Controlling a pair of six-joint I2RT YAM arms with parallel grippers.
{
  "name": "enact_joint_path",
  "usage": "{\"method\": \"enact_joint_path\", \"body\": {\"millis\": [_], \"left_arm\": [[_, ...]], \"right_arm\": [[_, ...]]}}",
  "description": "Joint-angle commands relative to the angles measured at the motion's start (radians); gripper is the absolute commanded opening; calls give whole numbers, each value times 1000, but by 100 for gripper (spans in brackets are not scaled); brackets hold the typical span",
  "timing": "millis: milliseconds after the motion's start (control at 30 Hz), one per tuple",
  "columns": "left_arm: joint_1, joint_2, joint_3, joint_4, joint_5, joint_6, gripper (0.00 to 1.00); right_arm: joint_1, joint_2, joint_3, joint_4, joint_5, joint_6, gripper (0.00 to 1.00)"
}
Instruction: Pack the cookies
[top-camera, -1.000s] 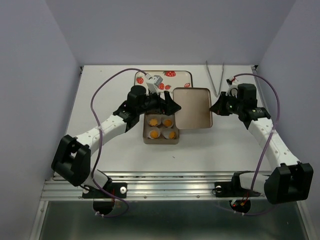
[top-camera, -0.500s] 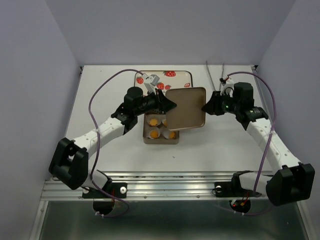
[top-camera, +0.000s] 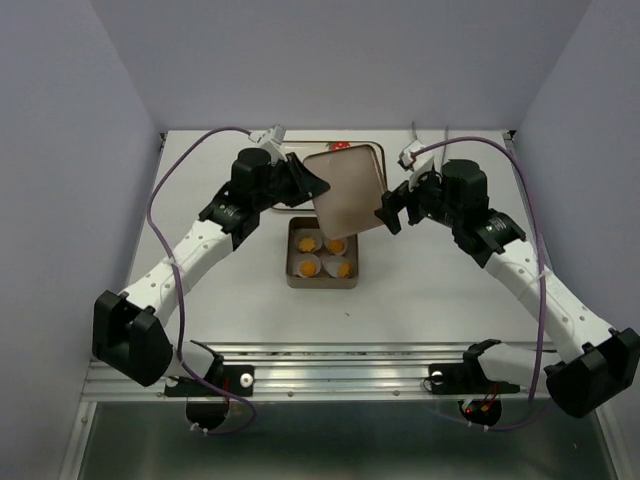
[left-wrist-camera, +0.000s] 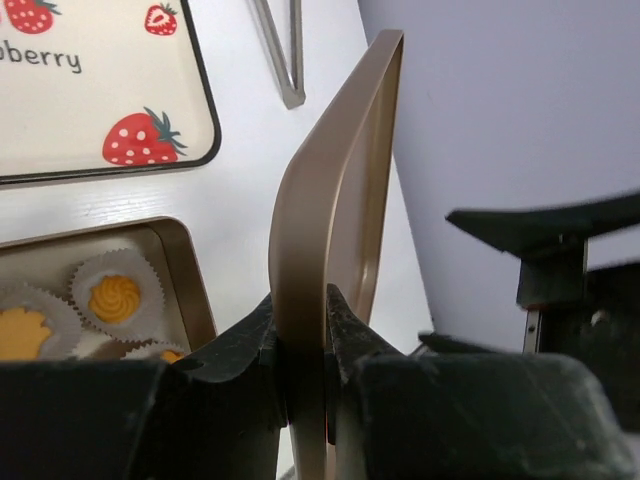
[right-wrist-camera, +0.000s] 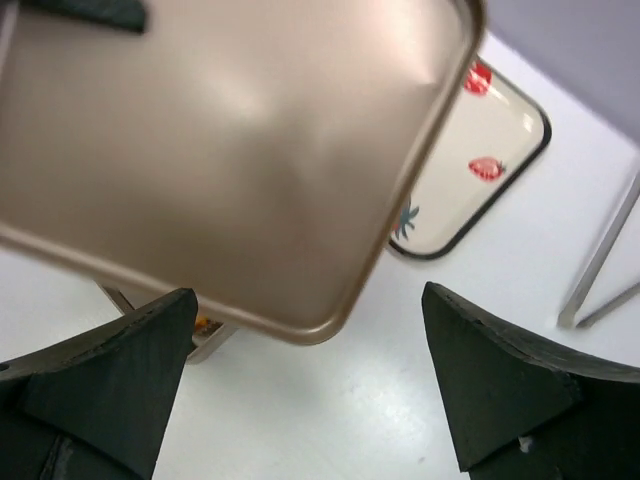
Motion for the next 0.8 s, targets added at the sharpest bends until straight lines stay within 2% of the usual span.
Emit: {"method": "enact_joint_path", "body": {"millis": [0, 33, 100, 267, 467, 633, 667, 700, 767], "left_arm": [[105, 41, 112, -121, 154, -186, 0], [117, 51, 114, -121, 197, -207, 0], [123, 66, 129, -145, 188, -248, 0], [146, 65, 144, -190, 163, -268, 0], [154, 52, 149, -190, 192, -285, 0], [159, 46, 143, -197, 228, -307, 0], [157, 42, 141, -197, 231, -308, 0], [158, 29, 134, -202, 231, -313, 0], [158, 17, 127, -214, 237, -313, 0]], "right_arm": [[127, -28, 45, 78, 0, -314, 100], [148, -25, 27, 103, -8, -360, 100], [235, -4, 2, 158, -38, -556, 100], [353, 55, 23, 29, -3, -805, 100], [353, 87, -17, 104, 41, -878, 100], [353, 119, -29, 144, 72, -869, 99], [353, 118, -39, 197, 71, -864, 97], [353, 115, -52, 228, 69, -856, 89], [353, 111, -85, 309, 67, -844, 80]]}}
